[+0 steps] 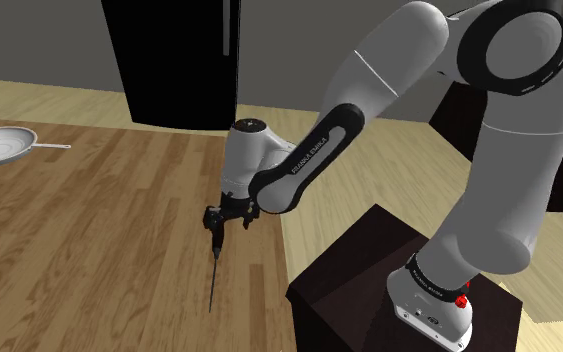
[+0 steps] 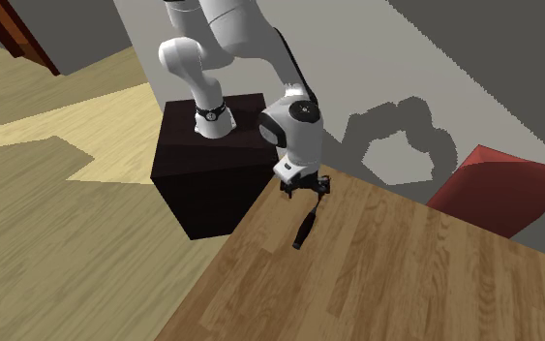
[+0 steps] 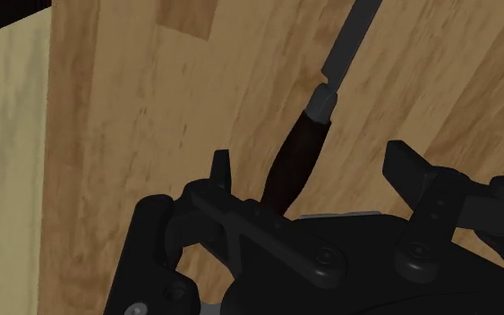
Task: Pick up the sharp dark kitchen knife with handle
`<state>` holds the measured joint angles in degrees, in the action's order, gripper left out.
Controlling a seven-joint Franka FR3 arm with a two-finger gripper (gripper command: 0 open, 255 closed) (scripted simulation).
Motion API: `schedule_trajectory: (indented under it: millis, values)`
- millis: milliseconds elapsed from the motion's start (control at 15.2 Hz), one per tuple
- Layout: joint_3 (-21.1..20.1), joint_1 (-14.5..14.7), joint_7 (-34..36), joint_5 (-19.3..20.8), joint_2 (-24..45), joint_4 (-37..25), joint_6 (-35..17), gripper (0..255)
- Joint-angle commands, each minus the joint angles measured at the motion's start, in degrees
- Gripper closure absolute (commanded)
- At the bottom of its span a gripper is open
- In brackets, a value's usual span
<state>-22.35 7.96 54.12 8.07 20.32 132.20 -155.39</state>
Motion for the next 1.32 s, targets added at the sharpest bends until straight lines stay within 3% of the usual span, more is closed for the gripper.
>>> schedule_trajectory:
  millis: [0, 198, 858, 924, 1254]
  values:
    - [1.66, 2.36, 3.0, 1.95, 4.48, -2.56, -1.49, 0]
    - [3.98, 5.7, 6.08, 3.49, 11.25, -7.75, -2.66, 0]
    - [6.74, 8.03, 7.26, 5.37, 17.19, -9.92, -6.53, 0]
    - [6.7, 7.98, 7.24, 5.35, 17.08, -9.84, -6.5, 255]
    - [6.68, 8.0, 7.27, 5.34, 17.05, -9.85, -6.47, 255]
